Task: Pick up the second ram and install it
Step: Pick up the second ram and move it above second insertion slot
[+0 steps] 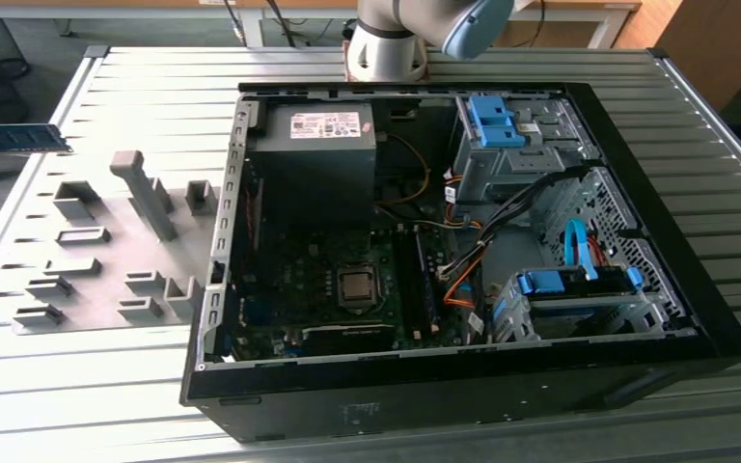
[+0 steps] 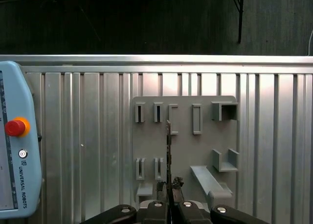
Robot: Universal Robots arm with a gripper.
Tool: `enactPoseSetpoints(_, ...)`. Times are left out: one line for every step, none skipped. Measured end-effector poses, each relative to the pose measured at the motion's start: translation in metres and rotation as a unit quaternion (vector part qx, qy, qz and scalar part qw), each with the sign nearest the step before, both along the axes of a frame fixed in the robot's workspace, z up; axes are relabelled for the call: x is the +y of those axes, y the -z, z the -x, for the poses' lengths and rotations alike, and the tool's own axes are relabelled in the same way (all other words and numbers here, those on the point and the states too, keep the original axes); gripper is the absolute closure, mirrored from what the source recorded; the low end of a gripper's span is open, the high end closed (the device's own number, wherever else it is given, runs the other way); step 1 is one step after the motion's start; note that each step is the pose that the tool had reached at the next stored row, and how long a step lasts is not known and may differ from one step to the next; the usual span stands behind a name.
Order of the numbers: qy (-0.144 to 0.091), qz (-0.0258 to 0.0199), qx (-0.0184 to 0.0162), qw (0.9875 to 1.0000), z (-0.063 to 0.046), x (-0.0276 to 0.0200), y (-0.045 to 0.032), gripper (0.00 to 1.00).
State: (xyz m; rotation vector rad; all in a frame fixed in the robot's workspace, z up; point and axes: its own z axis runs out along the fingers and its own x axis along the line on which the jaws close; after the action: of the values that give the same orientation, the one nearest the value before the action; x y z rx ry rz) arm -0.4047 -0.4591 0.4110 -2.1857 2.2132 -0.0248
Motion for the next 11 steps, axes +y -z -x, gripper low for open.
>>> enactPoseSetpoints(0.000, 0.0000, 0.0000, 1.0000, -0.0005, 0.0000, 0.0000, 0.86)
enactPoseSetpoints(0.000, 0.0000, 0.0001, 1.0000, -0.0009, 0.0000, -0.0001, 0.86)
enactPoseSetpoints(0.000, 0.0000, 0.0000, 1.0000, -0.0014, 0.0000, 0.0000, 0.86)
enactPoseSetpoints(0.000, 0.0000, 0.0000, 1.0000, -0.0019, 0.0000, -0.0001, 0.86)
enactPoseSetpoints(0.000, 0.0000, 0.0001, 1.0000, -0.0024, 0.0000, -0.0001, 0.86)
enactPoseSetpoints(0.000, 0.0000, 0.0000, 1.0000, -0.0028, 0.0000, 0.0000, 0.86)
enactPoseSetpoints(0.000, 0.0000, 0.0000, 1.0000, -0.0033, 0.0000, 0.0000, 0.86)
enactPoseSetpoints(0.000, 0.0000, 0.0000, 1.0000, -0.0037, 0.0000, 0.0000, 0.86)
enactPoseSetpoints(0.000, 0.0000, 0.0000, 1.0000, -0.0041, 0.0000, 0.0000, 0.86)
enactPoseSetpoints(0.000, 0.0000, 0.0000, 1.0000, -0.0044, 0.0000, 0.0000, 0.86)
enactPoseSetpoints(0.000, 0.0000, 0.0000, 1.0000, -0.0048, 0.0000, 0.0000, 0.86)
